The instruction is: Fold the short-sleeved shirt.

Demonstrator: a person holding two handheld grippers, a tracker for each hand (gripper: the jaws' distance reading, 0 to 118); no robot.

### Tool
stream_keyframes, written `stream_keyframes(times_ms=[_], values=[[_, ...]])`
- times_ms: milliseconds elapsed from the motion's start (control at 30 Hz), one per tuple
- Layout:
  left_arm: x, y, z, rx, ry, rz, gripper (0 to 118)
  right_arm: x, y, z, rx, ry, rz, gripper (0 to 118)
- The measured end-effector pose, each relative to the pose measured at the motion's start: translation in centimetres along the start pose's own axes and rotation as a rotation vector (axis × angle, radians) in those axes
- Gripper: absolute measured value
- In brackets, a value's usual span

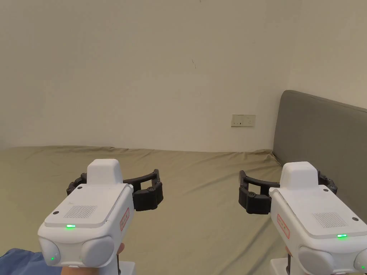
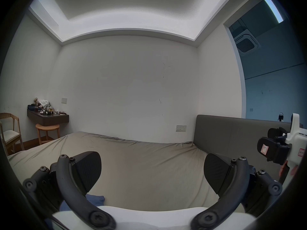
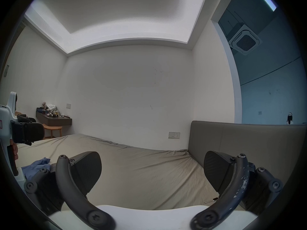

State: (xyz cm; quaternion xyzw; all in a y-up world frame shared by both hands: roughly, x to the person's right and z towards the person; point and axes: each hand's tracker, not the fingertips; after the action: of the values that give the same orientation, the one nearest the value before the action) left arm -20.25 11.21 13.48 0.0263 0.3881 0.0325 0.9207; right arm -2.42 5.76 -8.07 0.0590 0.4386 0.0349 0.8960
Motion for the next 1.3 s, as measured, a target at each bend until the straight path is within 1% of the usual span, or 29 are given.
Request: stream_keyframes(times_ms=[733, 767, 800, 833, 867, 900, 933, 1000, 1067, 1100, 1200, 1233, 1300], values=[[0.5, -0.3, 0.2, -0.001, 0.020, -0.018, 118, -0.1, -0.2, 0.2, 0.022, -0.016, 0.007, 118], [0.5, -0.3, 0.2, -0.003, 0.018, -0.019, 116, -0.1, -0.2, 0.3, 0.023, -0.016, 0.007, 118], [0.6, -0.3, 0.3, -0.001, 0.019, -0.020, 109, -0.1, -0.2, 0.3, 0.024, -0.015, 0.006, 118], [0.8, -0.4, 0.4, 0.006, 0.026, -0.024, 86, 0.0, -0.2, 0.4, 0.031, -0.017, 0.003, 108], [0.9, -0.4, 0.6, 0.011, 0.024, -0.031, 60, 0.0, -0.1, 0.5, 0.036, -0.021, 0.004, 86], [1.0, -0.4, 0.6, 0.017, 0.021, -0.039, 29, 0.0, -0.1, 0.5, 0.042, -0.029, 0.012, 54], [1.2, -0.4, 0.5, 0.022, 0.029, -0.044, 0, 0.0, -0.1, 0.4, 0.047, -0.048, 0.024, 2], [1.5, -0.4, 0.7, 0.038, 0.046, -0.046, 0, 0.1, -0.1, 0.0, 0.057, -0.094, 0.029, 1], [1.3, -0.1, 0.8, 0.030, 0.028, -0.049, 0, 0.2, 0.1, 0.1, 0.035, -0.034, 0.011, 1], [1.3, 0.0, 0.8, 0.027, 0.027, -0.044, 0, 0.1, 0.1, 0.0, 0.036, -0.034, 0.006, 1], [0.4, 0.3, 1.1, 0.032, 0.060, -0.054, 0, -1.0, -0.1, -0.7, 0.046, -0.053, 0.041, 1], [-0.3, 0.4, 1.4, 0.035, 0.077, -0.059, 0, -1.6, 0.0, -1.0, 0.045, -0.030, 0.037, 1], [-2.4, 0.7, 2.4, 0.039, 0.125, -0.062, 0, -3.5, 0.4, -1.6, 0.045, 0.038, 0.004, 1]])
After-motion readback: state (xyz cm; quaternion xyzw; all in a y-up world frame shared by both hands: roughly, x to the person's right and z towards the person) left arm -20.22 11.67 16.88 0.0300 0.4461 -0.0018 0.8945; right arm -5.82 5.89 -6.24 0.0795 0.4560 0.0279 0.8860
